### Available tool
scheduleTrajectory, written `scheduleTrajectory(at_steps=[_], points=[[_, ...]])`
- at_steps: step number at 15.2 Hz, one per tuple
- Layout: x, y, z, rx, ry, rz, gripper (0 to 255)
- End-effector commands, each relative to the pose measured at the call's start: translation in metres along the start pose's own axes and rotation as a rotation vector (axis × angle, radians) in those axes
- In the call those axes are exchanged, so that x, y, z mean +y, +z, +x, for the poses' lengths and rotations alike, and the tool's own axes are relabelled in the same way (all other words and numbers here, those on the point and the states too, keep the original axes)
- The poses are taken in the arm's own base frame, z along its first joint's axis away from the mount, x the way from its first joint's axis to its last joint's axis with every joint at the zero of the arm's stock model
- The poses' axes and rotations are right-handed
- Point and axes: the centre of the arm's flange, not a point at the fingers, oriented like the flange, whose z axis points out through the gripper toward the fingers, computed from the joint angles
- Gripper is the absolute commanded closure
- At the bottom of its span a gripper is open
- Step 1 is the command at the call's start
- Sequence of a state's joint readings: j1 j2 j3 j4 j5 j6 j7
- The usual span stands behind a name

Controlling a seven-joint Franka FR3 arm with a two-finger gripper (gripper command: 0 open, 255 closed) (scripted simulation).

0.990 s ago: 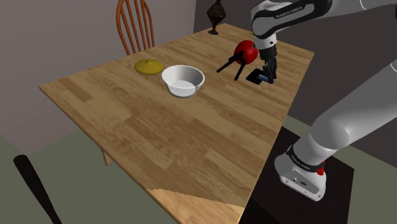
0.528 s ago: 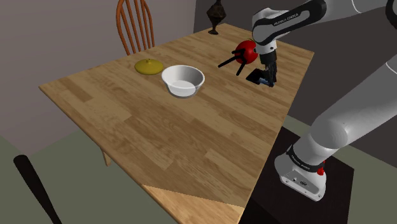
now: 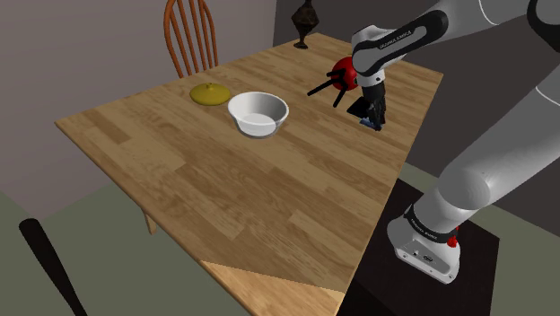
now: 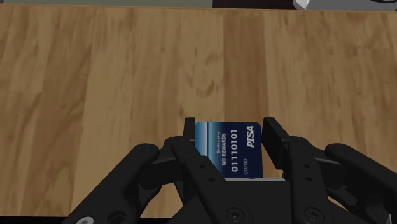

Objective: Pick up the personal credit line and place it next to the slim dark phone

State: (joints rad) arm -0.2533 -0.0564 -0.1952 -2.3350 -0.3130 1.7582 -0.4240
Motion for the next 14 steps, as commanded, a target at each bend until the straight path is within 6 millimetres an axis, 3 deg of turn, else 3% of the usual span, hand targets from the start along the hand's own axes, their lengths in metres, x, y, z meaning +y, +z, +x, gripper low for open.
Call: scheduleTrajectory(at_steps=[1,6,7,12,14], points=[[0.000,0.002,0.001,0.000,0.000,0.000,255],[0.000,0.002,0.001,0.000,0.000,0.000,255],[0.000,0.002,0.001,0.000,0.000,0.000,0],[0.000,0.002,0.001,0.000,0.000,0.000,0],[0.000,-0.025,0.001,0.000,0.000,0.000,0]])
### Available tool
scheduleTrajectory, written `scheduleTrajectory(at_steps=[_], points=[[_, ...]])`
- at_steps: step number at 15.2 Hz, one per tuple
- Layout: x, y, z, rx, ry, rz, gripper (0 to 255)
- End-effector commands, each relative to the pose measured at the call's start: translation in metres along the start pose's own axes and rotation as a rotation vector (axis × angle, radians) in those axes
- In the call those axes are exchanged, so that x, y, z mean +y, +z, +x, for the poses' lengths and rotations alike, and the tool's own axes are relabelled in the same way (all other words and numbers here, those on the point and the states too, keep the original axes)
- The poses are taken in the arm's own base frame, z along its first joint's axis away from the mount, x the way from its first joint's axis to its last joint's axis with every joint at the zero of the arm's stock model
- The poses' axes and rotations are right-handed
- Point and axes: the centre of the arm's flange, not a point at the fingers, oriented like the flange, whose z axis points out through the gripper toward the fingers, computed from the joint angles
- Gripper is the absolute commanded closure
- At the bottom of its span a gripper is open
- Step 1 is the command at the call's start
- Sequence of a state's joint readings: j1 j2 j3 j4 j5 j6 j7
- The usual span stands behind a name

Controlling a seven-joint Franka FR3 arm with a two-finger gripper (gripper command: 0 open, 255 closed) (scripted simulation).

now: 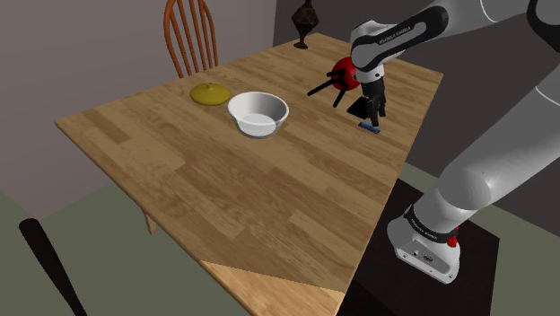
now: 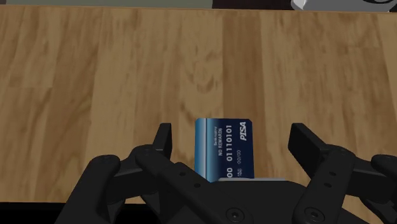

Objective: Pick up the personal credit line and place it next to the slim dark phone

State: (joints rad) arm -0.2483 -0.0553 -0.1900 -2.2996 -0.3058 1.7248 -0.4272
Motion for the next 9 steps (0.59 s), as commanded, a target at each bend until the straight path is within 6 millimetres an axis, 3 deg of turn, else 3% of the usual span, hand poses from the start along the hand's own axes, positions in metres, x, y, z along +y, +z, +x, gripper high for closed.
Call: scheduleTrajectory(at_steps=[1,2,9], points=[[0.000,-0.023,0.001,-0.001,0.000,0.001,0],[0.000,-0.034,0.001,-0.001,0.000,0.001,0],[0.000,-0.034,0.001,-0.001,0.000,0.001,0]])
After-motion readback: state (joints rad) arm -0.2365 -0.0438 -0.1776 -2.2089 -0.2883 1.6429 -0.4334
